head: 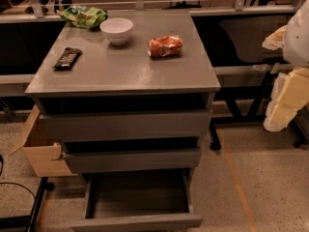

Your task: Close bottom drawer

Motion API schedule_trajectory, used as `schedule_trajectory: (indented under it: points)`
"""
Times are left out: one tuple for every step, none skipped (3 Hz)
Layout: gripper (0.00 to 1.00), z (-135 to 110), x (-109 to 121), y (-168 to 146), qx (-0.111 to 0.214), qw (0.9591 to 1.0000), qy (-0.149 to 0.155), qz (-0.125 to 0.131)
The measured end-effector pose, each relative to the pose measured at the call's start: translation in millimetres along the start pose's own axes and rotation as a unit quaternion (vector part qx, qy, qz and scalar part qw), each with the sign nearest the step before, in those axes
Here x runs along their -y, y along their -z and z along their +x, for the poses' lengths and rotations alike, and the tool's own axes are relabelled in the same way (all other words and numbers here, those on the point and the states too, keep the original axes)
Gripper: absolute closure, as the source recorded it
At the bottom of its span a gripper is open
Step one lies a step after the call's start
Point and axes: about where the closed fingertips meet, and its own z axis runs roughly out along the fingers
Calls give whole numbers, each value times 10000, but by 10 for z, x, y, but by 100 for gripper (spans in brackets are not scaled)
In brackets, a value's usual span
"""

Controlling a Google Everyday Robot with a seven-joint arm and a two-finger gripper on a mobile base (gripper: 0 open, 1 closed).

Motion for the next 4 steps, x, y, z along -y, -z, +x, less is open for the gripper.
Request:
schedule_trajectory:
  points:
    - [0,-3,-5,3,21,10000,-25,-1]
    - [0,10,-229,-304,48,9992,-281,-296]
    - [0,32,-579,-811,129,9955,-600,-717]
    - [0,134,-993,-1447,167,9873,-1040,-1189]
